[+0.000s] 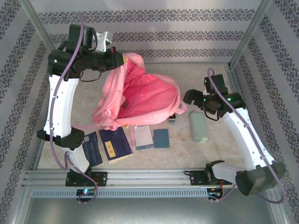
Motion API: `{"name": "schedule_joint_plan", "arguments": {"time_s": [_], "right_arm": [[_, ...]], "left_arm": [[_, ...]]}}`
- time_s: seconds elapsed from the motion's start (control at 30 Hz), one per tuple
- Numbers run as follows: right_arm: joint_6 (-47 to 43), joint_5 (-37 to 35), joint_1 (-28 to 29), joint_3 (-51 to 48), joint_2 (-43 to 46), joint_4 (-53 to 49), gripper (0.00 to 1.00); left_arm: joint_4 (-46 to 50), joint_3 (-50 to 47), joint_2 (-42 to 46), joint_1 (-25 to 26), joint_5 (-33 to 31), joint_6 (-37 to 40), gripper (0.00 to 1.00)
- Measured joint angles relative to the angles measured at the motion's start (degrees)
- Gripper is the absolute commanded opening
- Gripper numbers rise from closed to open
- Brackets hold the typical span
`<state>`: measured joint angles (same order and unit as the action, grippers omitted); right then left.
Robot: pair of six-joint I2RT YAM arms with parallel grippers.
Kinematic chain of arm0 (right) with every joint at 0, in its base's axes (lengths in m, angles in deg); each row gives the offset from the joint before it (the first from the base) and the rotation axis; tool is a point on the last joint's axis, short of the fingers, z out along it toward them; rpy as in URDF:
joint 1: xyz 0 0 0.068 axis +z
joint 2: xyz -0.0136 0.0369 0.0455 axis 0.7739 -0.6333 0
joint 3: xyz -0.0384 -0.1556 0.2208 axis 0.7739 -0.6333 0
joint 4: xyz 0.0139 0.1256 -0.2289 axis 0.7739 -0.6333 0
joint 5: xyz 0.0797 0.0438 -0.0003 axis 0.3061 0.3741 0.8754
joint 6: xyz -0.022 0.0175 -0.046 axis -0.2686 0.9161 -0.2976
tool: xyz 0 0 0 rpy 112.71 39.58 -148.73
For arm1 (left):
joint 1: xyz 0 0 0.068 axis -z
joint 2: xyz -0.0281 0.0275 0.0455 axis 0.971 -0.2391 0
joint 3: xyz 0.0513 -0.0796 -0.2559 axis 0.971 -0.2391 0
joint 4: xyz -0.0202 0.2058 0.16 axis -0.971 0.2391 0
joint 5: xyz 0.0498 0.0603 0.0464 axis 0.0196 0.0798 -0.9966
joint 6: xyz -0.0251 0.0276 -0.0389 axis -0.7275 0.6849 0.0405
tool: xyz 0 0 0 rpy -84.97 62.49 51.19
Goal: Pack the student bag
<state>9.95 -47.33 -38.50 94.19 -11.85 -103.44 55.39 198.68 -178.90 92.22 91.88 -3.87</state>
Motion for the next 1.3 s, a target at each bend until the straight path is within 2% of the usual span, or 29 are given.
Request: {"name": "schedule_joint_plan", "arguments": {"time_s": [0.27, 0.37, 0.57, 0.9, 1.03, 1.3], "right_arm": [[6.2, 8.7, -3.1, -11.0, -6.3, 10.6, 0.93], [5.7, 11.5, -2.1, -10.3, -11.1, 13.6, 0.93], [5.1, 13.5, 0.0, -6.7, -20.2, 17.4, 0.86], [13.3, 21.5, -6.0, -15.0, -20.8, 34.2, 0.87], [12.1, 22.3, -5.8, -14.3, -21.3, 33.9, 0.92], [1.9, 19.1, 2.4, -3.1, -28.5, 23.8, 0.94]], "left_arm": [[0.9, -3.7, 0.2, 0.0, 0.4, 0.0, 0.0], [0.9, -4.8, 0.3, 0.0, 0.4, 0.0, 0.0], [0.9, -4.9, 0.3, 0.0, -0.3, 0.0, 0.0], [1.2, -3.4, 0.3, -0.5, -4.7, 0.2, 0.0], [1.7, -2.5, 0.3, -1.1, -5.7, 0.2, 0.0], [2.8, -0.9, 0.3, -1.9, -6.4, 0.2, 0.0]]}}
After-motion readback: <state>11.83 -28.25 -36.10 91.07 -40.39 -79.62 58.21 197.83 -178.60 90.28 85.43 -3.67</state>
